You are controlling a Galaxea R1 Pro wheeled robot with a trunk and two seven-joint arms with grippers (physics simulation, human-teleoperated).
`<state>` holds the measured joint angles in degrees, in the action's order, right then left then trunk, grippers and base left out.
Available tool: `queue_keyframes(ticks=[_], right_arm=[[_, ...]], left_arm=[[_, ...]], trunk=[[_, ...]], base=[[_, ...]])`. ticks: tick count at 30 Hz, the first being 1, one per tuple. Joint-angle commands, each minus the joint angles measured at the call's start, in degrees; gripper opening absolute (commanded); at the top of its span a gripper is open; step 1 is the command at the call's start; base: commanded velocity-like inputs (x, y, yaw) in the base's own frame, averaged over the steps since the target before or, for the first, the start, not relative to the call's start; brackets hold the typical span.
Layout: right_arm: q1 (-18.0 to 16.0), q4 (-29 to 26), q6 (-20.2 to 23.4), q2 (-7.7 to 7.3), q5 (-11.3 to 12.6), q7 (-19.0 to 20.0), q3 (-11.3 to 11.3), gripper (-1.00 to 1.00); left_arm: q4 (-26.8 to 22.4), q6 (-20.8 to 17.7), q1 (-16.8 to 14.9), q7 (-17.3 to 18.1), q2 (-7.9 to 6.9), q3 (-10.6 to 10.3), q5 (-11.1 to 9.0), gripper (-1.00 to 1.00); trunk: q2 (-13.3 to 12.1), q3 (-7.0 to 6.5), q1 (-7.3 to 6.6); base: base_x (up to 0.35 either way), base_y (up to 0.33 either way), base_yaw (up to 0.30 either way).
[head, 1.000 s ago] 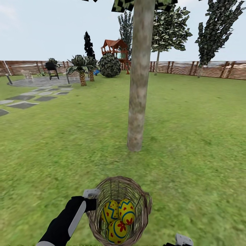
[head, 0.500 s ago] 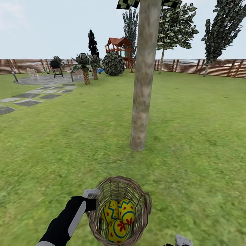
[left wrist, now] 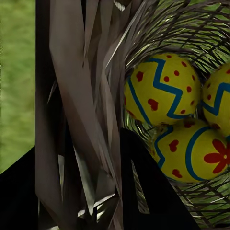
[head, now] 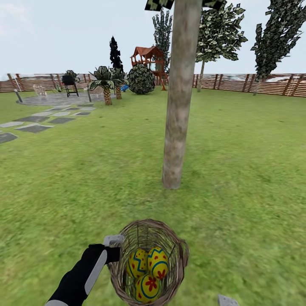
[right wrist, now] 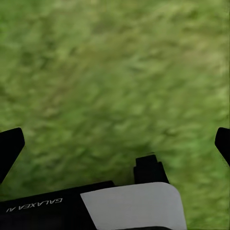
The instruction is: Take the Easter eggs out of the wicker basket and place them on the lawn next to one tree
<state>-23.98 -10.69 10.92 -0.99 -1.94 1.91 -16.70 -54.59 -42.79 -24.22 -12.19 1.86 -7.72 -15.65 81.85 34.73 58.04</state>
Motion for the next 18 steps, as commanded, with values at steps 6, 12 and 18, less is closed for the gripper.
queue_keyframes(ticks=[6, 12, 18], right_arm=[[0.0, -0.1, 0.3, -0.06, -0.3, 0.2, -0.3, 1.00], [0.0, -0.1, 0.3, 0.01, -0.3, 0.2, -0.3, 1.00], [0.0, -0.1, 0.3, -0.14, -0.3, 0.2, -0.3, 1.00]], left_arm=[[-0.1, 0.0, 0.0, -0.5, -0.03, -0.1, -1.1, -1.00], [-0.1, 0.0, 0.0, -0.5, -0.05, -0.1, -1.1, -1.00], [-0.1, 0.0, 0.0, -0.5, -0.02, -0.1, -1.1, -1.00]], trunk=[[0.0, 0.05, 0.03], [0.0, 0.05, 0.03], [0.0, 0.05, 0.03]], base=[[0.338, 0.000, 0.000], [0.338, 0.000, 0.000], [0.338, 0.000, 0.000]])
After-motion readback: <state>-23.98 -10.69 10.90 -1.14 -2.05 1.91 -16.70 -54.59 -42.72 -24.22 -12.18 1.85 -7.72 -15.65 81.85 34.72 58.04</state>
